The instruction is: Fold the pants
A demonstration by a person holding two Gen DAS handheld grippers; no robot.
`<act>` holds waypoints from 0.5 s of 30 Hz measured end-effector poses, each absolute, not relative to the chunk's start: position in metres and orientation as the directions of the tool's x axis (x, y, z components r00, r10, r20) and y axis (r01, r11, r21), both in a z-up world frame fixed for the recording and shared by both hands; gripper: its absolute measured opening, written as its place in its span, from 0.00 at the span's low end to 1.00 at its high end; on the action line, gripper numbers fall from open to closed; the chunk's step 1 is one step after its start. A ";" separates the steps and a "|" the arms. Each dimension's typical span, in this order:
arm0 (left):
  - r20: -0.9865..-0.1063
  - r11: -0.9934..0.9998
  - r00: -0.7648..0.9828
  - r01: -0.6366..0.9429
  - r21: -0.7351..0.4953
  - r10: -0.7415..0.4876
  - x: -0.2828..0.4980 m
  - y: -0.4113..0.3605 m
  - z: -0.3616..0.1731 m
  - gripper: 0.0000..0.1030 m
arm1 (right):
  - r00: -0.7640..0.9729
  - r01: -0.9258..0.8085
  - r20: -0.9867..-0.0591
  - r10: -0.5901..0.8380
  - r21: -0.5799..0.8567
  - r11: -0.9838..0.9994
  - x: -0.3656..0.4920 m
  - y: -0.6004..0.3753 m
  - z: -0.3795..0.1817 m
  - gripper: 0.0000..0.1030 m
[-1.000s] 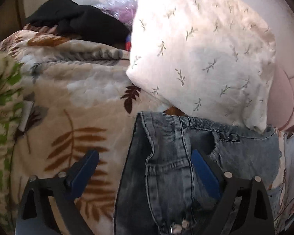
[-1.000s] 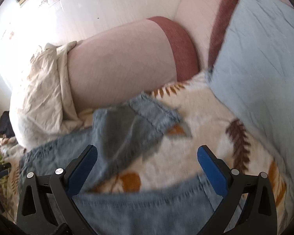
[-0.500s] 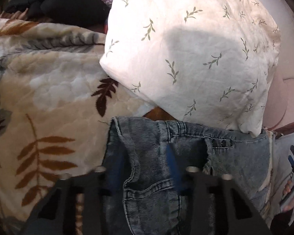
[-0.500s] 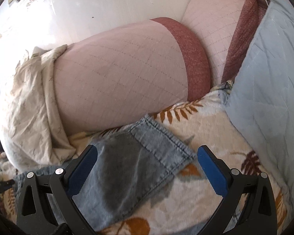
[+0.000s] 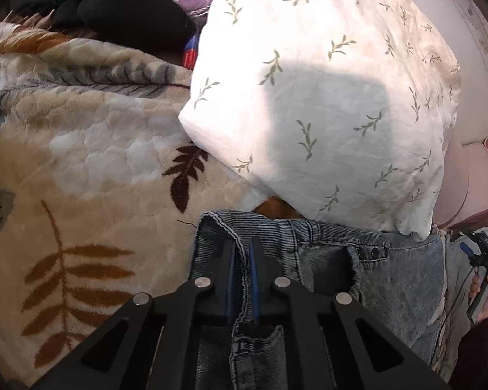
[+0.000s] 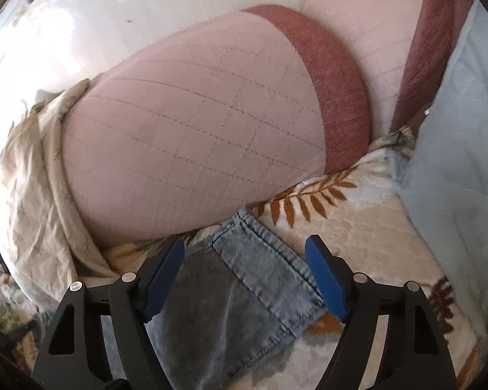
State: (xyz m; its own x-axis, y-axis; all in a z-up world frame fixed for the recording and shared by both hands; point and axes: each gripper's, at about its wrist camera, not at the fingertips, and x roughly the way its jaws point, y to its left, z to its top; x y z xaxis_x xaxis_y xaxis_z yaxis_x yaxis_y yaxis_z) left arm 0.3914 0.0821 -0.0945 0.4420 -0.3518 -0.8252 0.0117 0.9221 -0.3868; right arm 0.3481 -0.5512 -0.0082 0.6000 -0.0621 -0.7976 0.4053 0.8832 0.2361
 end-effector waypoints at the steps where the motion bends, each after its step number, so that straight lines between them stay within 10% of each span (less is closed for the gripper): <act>1: -0.824 0.922 0.443 0.017 -0.388 -0.354 0.390 0.089 -0.095 0.10 | 0.594 0.408 -0.803 -0.050 0.248 0.879 0.354 -0.553 -0.013 0.74; 15: -0.825 0.953 0.479 0.116 -0.280 -0.301 0.389 0.040 -0.104 0.06 | 0.489 0.407 -0.871 -0.035 0.193 0.893 0.414 -0.540 -0.083 0.74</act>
State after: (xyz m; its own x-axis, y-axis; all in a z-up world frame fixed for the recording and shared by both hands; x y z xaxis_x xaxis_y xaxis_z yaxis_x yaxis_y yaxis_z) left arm 0.3889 0.0404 -0.1038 0.4786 -0.3010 -0.8248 0.1160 0.9529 -0.2804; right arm 0.4138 -0.5399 -0.0834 0.4892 -0.0348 -0.8715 0.4071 0.8928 0.1929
